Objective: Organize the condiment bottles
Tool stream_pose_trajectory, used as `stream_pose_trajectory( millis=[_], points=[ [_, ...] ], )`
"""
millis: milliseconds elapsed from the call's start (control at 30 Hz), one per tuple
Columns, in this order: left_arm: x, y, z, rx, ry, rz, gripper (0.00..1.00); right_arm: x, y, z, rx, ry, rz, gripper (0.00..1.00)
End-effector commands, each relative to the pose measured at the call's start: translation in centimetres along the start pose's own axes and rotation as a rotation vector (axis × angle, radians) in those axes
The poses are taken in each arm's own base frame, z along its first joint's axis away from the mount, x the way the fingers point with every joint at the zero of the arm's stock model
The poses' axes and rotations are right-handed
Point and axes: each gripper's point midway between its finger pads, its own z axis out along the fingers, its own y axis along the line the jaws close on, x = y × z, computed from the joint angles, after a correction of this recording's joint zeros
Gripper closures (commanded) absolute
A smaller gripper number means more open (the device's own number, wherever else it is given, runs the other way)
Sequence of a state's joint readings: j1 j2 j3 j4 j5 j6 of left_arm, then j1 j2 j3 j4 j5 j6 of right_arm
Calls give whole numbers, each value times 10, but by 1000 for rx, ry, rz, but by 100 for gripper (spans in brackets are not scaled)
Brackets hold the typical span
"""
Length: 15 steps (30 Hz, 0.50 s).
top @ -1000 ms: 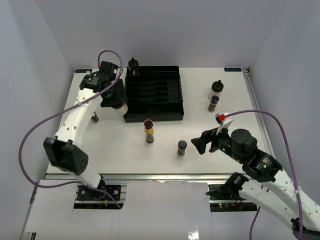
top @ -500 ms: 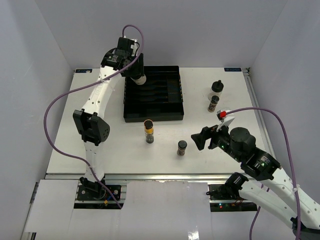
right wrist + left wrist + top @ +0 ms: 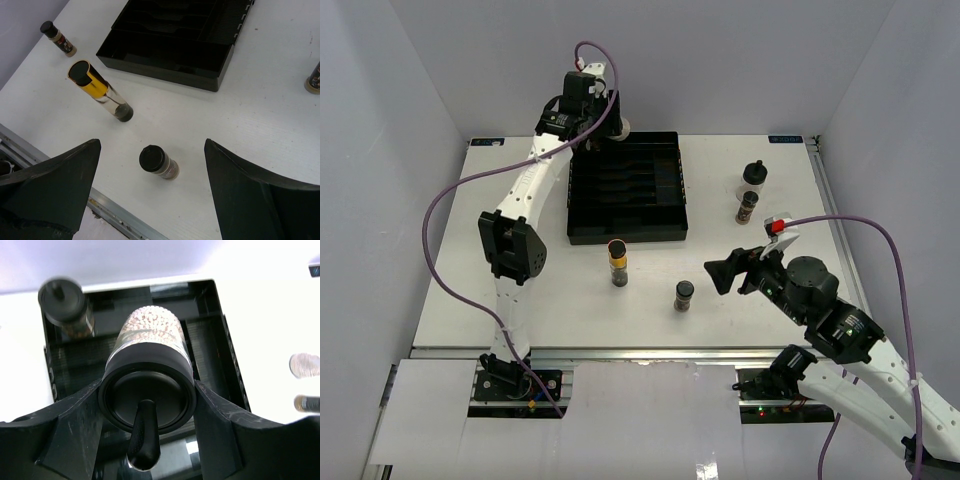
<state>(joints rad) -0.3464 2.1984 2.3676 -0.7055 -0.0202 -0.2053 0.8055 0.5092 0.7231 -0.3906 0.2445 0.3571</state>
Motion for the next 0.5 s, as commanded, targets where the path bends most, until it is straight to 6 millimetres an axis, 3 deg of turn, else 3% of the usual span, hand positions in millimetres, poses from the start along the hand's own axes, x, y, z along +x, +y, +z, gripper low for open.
stream_pose_trajectory(
  millis=[0,467],
  points=[
    [-42,-12,8,53,-170,29,100,-13,4,6,-7,-61,21,9],
    [-43,-8,57,42,-259,108,100,-10,2,18,14,-49,6,9]
  ],
)
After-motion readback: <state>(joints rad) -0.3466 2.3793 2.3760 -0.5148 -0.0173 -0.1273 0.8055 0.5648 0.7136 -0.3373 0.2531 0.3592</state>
